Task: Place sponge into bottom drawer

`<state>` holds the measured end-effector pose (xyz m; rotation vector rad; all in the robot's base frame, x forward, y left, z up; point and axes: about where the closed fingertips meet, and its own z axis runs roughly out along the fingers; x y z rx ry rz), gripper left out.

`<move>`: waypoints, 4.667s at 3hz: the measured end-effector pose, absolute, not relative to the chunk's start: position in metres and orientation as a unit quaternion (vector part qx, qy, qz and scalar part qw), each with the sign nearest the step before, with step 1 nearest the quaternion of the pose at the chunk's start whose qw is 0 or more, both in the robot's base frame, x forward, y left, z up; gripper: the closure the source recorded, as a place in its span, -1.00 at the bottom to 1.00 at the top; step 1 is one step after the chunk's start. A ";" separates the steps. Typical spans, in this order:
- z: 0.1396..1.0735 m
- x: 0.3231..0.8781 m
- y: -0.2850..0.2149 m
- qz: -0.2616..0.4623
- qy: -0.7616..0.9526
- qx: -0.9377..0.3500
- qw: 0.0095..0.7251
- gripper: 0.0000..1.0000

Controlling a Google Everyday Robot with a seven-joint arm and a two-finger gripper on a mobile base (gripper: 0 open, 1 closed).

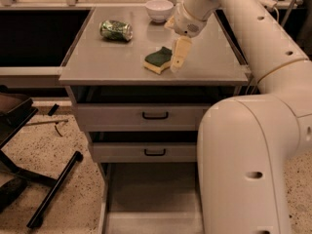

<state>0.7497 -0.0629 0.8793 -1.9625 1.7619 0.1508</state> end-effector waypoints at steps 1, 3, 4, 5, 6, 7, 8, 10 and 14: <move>0.864 0.760 -0.046 0.071 0.635 -0.730 0.242 -1.00; 0.842 0.773 -0.036 0.087 0.631 -0.732 0.240 -1.00; 0.835 0.778 -0.037 0.090 0.632 -0.731 0.240 -1.00; 0.833 0.783 -0.033 0.087 0.632 -0.729 0.247 -0.63; 0.833 0.783 -0.033 0.087 0.632 -0.729 0.247 -0.16; 0.833 0.783 -0.033 0.087 0.632 -0.729 0.247 0.30; 0.838 0.782 -0.033 0.087 0.632 -0.729 0.247 0.77; 0.936 0.760 -0.094 0.014 0.638 -0.684 0.352 1.00; 1.039 0.629 -0.124 -0.035 0.636 -0.598 0.486 1.00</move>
Offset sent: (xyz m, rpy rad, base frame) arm 0.0348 0.0231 -0.0255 0.0175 0.0745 0.0787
